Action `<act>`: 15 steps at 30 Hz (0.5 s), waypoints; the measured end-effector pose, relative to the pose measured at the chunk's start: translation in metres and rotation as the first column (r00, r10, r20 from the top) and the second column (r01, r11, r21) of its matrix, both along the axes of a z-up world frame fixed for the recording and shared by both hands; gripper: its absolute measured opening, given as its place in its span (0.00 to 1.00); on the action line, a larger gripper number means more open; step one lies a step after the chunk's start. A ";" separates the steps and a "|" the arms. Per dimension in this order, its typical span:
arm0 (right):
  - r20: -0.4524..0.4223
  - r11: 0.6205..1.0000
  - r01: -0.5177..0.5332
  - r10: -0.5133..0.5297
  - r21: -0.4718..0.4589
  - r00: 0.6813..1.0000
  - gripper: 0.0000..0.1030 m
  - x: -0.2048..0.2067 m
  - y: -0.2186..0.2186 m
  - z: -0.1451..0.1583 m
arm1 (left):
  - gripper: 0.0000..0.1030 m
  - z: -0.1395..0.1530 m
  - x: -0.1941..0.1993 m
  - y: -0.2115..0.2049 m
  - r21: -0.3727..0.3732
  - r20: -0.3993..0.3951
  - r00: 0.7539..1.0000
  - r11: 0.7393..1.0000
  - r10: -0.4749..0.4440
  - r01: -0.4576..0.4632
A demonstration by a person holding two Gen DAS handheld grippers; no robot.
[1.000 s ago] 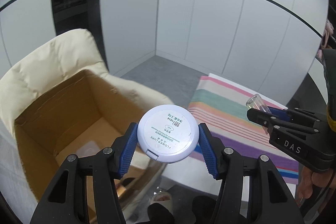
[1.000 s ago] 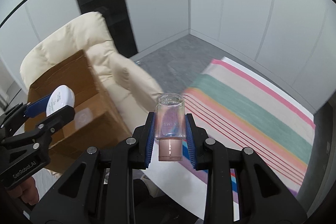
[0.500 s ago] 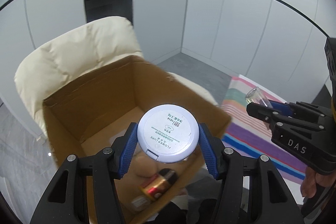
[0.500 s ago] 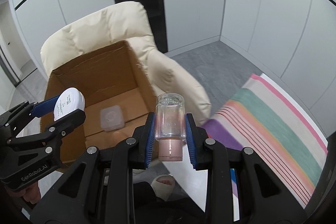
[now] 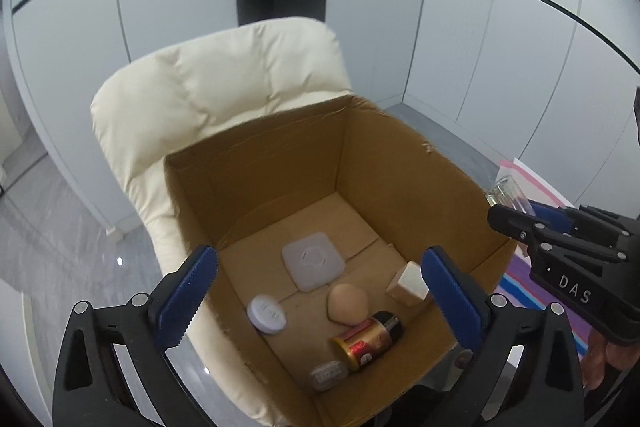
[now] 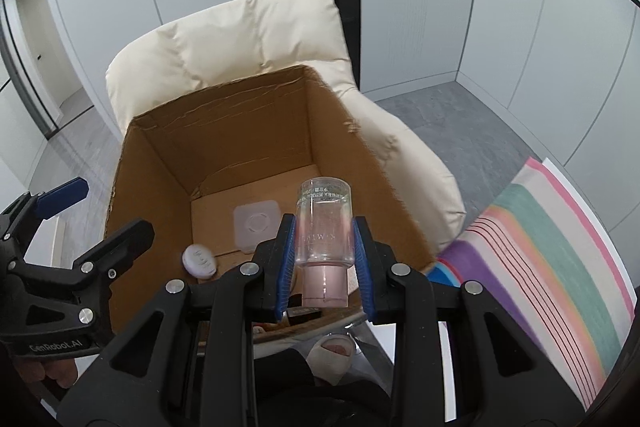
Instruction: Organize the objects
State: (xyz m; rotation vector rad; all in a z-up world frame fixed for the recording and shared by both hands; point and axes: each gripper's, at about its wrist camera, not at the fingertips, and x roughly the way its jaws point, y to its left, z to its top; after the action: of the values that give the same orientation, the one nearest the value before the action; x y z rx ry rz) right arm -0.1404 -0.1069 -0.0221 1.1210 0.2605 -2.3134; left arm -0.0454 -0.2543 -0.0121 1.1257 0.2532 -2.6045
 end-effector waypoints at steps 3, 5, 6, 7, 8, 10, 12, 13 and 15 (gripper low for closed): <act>-0.011 1.000 -0.004 0.004 0.009 1.000 0.35 0.001 -0.007 -0.001 | 1.00 0.000 0.006 -0.005 0.002 0.007 1.000 1.000 0.015 -0.015; -0.019 1.000 -0.003 0.003 0.004 1.000 0.48 0.000 -0.009 0.000 | 1.00 0.000 0.008 -0.008 -0.006 0.009 1.000 1.000 0.024 -0.024; -0.024 1.000 0.003 -0.003 -0.002 1.000 0.59 0.001 -0.007 0.001 | 1.00 -0.001 0.005 -0.010 -0.005 0.011 1.000 1.000 0.028 -0.028; -0.028 1.000 0.010 -0.010 -0.007 1.000 0.67 0.000 -0.006 0.002 | 1.00 -0.002 0.004 -0.011 -0.002 0.013 0.999 1.000 0.030 -0.030; -0.031 1.000 0.018 -0.018 -0.013 0.999 0.69 0.000 -0.004 0.003 | 1.00 -0.003 0.003 -0.012 0.002 0.014 0.999 1.000 0.030 -0.030; -0.032 0.999 0.037 -0.038 -0.024 0.999 0.76 -0.001 0.001 0.005 | 1.00 -0.003 0.001 -0.011 0.002 0.015 1.000 1.000 0.027 -0.027; -0.031 0.998 0.057 -0.058 -0.024 0.998 0.86 -0.003 0.006 0.005 | 1.00 -0.004 -0.002 -0.009 -0.001 0.014 1.000 1.000 0.019 -0.019; -0.031 0.997 0.070 -0.071 -0.024 0.997 0.89 -0.004 0.009 0.005 | 1.00 -0.004 -0.004 -0.008 -0.002 0.013 1.000 1.000 0.014 -0.014; -0.028 0.996 0.086 -0.087 -0.026 0.996 0.91 -0.005 0.016 0.006 | 1.00 -0.004 -0.008 -0.003 -0.004 0.014 1.000 1.000 0.007 -0.007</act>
State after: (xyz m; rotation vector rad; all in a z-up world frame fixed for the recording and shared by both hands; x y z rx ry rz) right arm -0.1458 -0.0906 -0.0165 1.1077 0.1970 -2.4039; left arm -0.0538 -0.2575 -0.0158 1.1391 0.2490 -2.5893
